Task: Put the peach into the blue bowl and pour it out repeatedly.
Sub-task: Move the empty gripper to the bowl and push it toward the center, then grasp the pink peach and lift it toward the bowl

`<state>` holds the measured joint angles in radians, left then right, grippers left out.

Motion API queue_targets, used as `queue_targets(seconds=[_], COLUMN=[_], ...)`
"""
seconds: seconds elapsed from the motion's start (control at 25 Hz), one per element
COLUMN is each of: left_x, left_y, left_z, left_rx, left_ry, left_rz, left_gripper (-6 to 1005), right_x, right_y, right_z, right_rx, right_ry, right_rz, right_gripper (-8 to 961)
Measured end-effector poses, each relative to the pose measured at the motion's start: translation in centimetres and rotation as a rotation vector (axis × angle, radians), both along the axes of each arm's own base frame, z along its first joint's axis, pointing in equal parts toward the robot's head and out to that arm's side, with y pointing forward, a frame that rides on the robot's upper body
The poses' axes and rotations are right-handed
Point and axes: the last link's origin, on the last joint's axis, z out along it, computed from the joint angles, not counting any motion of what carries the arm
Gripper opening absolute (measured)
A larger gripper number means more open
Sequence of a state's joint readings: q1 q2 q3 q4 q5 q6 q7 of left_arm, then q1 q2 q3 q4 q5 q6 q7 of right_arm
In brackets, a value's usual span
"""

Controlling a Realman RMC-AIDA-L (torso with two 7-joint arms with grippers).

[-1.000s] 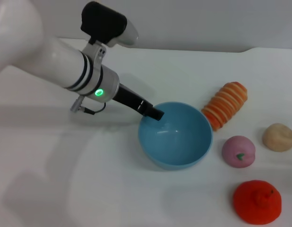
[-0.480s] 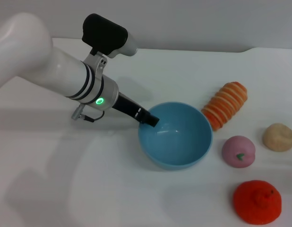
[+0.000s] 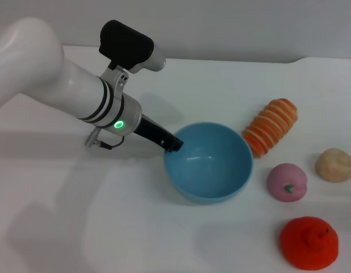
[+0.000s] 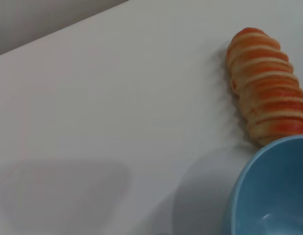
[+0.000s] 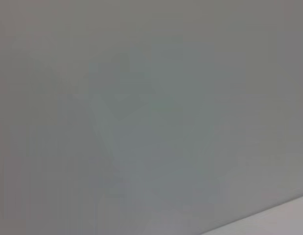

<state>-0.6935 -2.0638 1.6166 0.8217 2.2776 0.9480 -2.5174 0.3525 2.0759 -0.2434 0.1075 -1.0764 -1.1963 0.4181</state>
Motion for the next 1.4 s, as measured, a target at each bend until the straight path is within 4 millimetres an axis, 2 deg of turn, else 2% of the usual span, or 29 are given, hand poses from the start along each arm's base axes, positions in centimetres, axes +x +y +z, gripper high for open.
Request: queue_targets(seconds=[0.28, 0.36, 0.56, 0.76, 1.0, 1.24, 1.4], left_x=[0.4, 0.8, 2.3, 4.7, 6.4, 7.1, 6.9], left_y=[-0.2, 0.0, 1.1, 2.7, 4.6, 5.6, 5.7], left_z=[-0.4, -0.3, 0.4, 1.5, 3.3, 4.5, 4.5], left_rx=[0.003, 0.014, 0.022, 0.024, 0.067, 0.097, 0.120], left_ry=[-0.053, -0.076, -0.074, -0.028, 0.181, 0.223, 0.212], left_rz=[0.038, 0.046, 0.010, -0.058, -0.118, -0.118, -0.102], left_gripper=[293, 75, -2, -2, -1, -1, -1], right_x=[0.5, 0.8, 1.0, 0.9, -0.3, -3.8, -6.8], right_y=[0.2, 0.4, 1.4, 2.6, 4.1, 5.6, 6.6], right_z=[1.0, 1.6, 3.8, 5.7, 7.4, 9.4, 9.4], right_rx=[0.014, 0.020, -0.063, -0.230, -0.447, -0.708, -0.932], right_ry=[0.093, 0.121, 0.237, 0.301, 0.256, 0.167, 0.089], right_rz=[0.001, 0.003, 0.072, 0.085, 0.074, 0.093, 0.075], right_gripper=[665, 666, 666, 666, 665, 665, 665])
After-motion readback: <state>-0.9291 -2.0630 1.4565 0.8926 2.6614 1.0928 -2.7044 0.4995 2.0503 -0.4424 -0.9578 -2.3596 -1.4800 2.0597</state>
